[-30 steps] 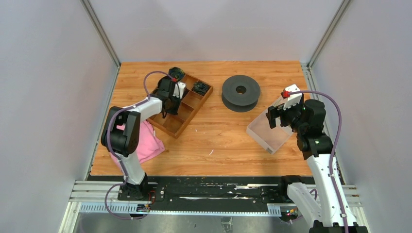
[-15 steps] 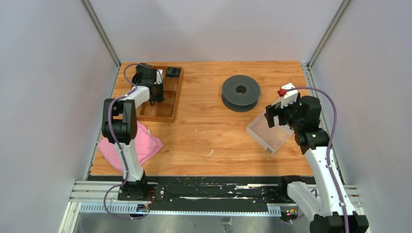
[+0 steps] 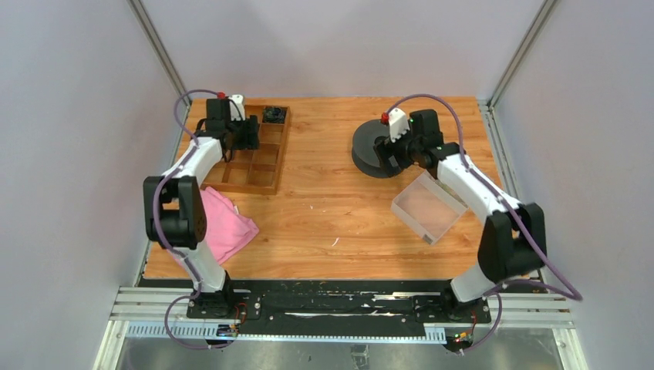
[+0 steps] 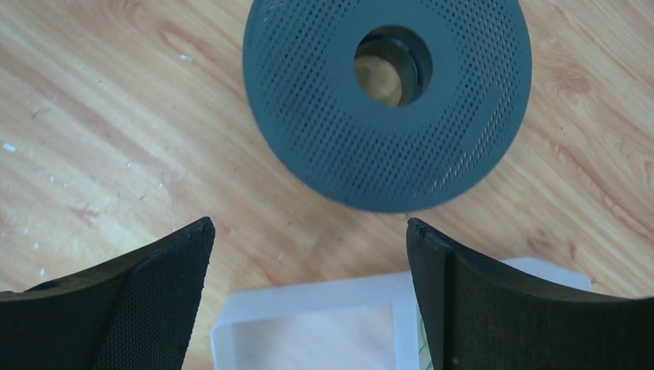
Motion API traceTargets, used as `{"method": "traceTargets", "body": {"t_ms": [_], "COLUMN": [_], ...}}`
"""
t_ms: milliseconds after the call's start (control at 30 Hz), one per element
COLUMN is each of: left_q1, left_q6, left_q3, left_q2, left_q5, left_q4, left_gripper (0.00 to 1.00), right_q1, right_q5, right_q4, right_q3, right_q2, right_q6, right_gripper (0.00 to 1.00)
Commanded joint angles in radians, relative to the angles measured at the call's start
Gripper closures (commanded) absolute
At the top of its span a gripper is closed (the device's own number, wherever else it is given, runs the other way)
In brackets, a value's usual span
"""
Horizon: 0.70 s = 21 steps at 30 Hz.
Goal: Wrap the cables
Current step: Move the distractor to the center of the board, then move the cable reel to the center of the board.
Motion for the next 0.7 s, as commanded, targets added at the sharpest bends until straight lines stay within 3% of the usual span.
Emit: {"method": "traceTargets", "body": {"t_ms": [0, 233, 667], "left_q1": [0.009, 0.009, 0.009], "left_q6": [0.057, 0.075, 0.077], "left_q3": [-0.066, -0.139, -0.169], "left_q2": [-0.169, -0.320, -0.356], "left_q5": [0.076, 0.179, 0.262], "left_q4": [0.029, 0.051, 0.052], "left_gripper": [0.17, 0.00, 0.02], "right_q1": [0.024, 0.064, 0.069], "right_q5": [-0.014, 0.009, -0.018], "right_q4": [0.008, -0.069, -0.156], "right_q3": [0.155, 0.350, 0.534], "right_q2": [0.151, 0.370, 0.586], "right_q6": [0.012, 0.018, 0.024], "right_gripper": [0.07, 0.05, 0.05]}}
